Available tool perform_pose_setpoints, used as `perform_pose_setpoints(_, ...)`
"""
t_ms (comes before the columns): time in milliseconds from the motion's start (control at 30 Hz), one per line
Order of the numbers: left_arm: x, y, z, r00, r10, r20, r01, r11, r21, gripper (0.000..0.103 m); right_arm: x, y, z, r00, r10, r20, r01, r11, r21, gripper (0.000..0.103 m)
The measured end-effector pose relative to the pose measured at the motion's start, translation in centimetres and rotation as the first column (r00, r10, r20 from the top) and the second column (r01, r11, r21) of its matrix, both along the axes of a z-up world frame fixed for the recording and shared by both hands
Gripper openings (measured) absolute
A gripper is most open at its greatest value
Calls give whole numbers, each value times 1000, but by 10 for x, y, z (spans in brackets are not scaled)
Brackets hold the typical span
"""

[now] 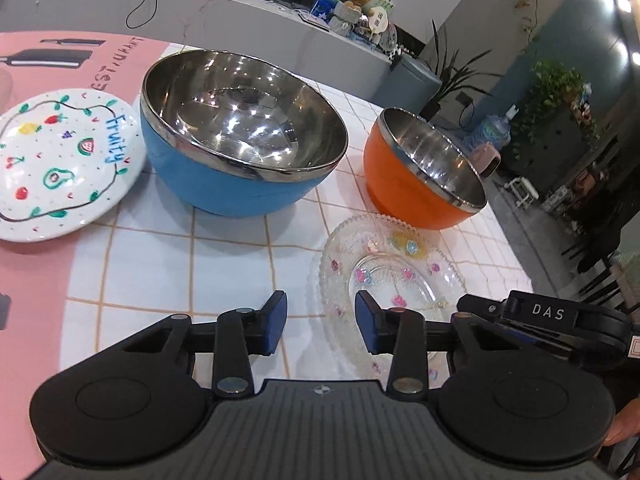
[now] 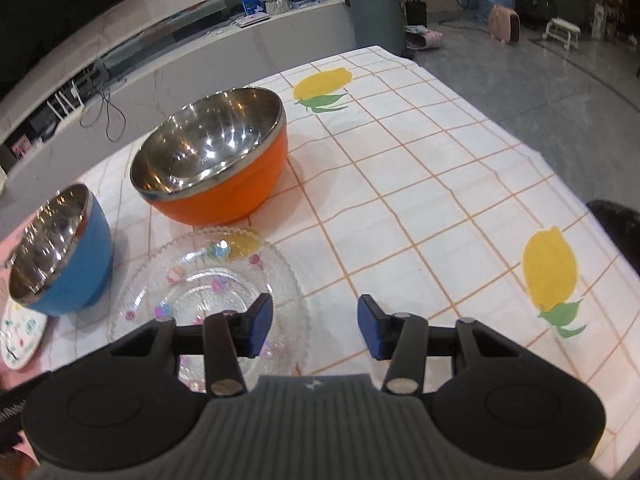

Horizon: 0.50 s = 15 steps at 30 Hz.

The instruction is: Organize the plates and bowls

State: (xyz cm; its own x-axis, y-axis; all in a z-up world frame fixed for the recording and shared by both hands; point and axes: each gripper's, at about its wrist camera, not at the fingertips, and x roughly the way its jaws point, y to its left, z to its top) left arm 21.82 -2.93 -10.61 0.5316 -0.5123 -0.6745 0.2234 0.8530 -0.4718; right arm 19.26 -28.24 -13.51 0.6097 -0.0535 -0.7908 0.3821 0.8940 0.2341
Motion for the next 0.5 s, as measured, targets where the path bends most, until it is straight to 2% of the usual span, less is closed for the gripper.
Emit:
perform_pose_setpoints(133, 4, -2, -2, 1000, 11, 17, -10, 1000, -19, 41, 5, -2, -4, 1000, 3, 8, -3, 999, 50, 44)
perform_pose_setpoints(233, 7, -8, -3, 1000, 8, 17, -8, 1000, -22, 35, 5, -2, -6, 1000, 5, 16, -6, 998, 67, 43)
perform_pose_setpoints(367, 7, -19, -4, 1000, -1, 23, 2, 1000, -18, 23, 5, -7, -8, 1000, -4, 29, 0, 992, 124, 23)
perform_pose_setpoints(500, 8, -22, -2, 1000, -5, 30, 4, 1000, 27, 15, 6, -6, -10, 999, 7, 35, -11, 993, 122, 20)
